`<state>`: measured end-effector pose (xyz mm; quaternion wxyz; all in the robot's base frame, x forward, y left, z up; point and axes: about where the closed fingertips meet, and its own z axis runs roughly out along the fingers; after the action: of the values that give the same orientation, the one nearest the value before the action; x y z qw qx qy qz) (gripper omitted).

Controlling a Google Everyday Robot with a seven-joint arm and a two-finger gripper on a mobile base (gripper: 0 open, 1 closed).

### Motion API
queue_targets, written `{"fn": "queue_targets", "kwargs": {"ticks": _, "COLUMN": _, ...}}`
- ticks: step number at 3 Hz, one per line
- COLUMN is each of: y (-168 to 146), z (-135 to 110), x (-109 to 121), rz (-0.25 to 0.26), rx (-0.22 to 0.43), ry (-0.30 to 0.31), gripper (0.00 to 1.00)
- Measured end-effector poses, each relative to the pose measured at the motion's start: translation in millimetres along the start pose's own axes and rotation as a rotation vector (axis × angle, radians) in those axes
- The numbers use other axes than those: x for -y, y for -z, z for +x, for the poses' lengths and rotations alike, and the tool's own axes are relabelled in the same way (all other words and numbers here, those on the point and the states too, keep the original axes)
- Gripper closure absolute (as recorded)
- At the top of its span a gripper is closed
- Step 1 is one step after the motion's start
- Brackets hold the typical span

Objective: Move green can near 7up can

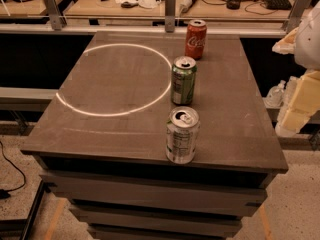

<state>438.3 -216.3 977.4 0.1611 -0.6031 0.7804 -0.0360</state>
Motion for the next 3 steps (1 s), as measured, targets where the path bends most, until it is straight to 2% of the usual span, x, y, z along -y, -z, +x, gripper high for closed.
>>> {"fn": "queue_targets", "kwargs": {"ticks": 1, "y": 0.0, "z": 0.0, "x": 0.0, "rz": 0.0, "rx": 0.0, "ry": 0.0, "gripper": 0.0}}
{"fn": "queue_targets", "kwargs": {"ticks": 2, "y": -0.8, "z": -10.3, "x": 11.2, "rz": 0.011, "rx": 0.049, "ry": 0.006, "gripper": 0.0}}
{"fn": "queue_targets", "kwargs": {"ticks": 3, "y": -14.0, "z": -34.4, "x": 34.5, "rz": -0.006, "rx": 0.146, "ry": 0.006, "gripper": 0.0}}
